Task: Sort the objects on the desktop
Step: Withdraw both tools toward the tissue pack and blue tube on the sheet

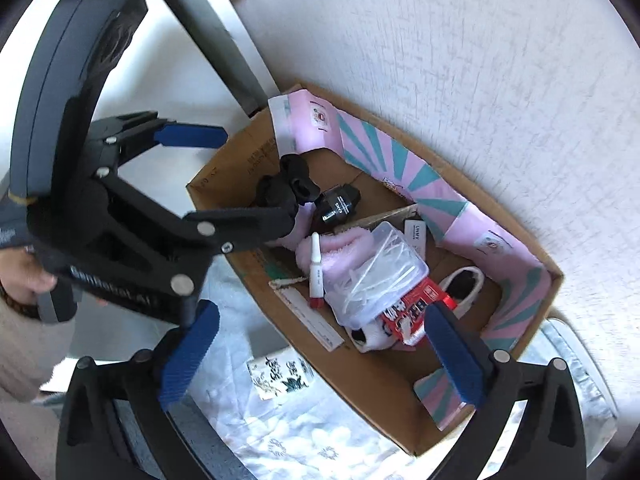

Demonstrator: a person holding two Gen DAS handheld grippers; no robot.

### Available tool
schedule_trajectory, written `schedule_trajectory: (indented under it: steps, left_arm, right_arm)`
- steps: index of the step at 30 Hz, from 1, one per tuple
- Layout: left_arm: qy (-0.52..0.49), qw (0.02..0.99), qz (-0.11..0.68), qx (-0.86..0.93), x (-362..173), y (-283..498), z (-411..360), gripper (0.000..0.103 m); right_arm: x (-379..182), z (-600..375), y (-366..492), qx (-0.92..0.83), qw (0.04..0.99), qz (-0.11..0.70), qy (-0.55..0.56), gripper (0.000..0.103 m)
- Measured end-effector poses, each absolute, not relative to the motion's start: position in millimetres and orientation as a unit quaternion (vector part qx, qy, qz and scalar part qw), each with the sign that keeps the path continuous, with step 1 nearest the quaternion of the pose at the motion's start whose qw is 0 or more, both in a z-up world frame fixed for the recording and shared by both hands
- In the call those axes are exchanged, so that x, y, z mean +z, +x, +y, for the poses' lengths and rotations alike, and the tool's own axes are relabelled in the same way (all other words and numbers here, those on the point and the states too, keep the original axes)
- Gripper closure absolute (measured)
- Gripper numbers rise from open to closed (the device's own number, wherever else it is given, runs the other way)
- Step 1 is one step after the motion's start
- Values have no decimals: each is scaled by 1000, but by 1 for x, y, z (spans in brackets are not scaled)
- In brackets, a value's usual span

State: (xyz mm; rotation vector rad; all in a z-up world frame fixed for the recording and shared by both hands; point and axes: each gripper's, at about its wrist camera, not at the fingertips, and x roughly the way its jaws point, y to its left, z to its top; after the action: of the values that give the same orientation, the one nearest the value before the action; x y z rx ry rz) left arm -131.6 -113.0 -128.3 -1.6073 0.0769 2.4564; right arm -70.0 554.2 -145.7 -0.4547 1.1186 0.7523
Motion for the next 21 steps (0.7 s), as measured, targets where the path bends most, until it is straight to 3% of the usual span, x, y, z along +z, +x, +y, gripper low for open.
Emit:
schedule_trajectory:
  steps: [8,12,17,21]
  left_arm:
    - [-493,171,21,853,-80,-91,-109,0]
    - [-474,212,82,851,-59,-52,-95,0]
    - [-462,197,174,847,-75,-2,-76,0]
    - [-515,191,145,823,-117,14,-71,0]
  right_arm:
    - [-107,525,-104,374,792,421,-236,1]
    - [-82,497,-121,372,805,391,-244,1]
    - [-60,443,-141,322,826,369,-280,1]
    - [-64,399,-148,275,823,403,-292,1]
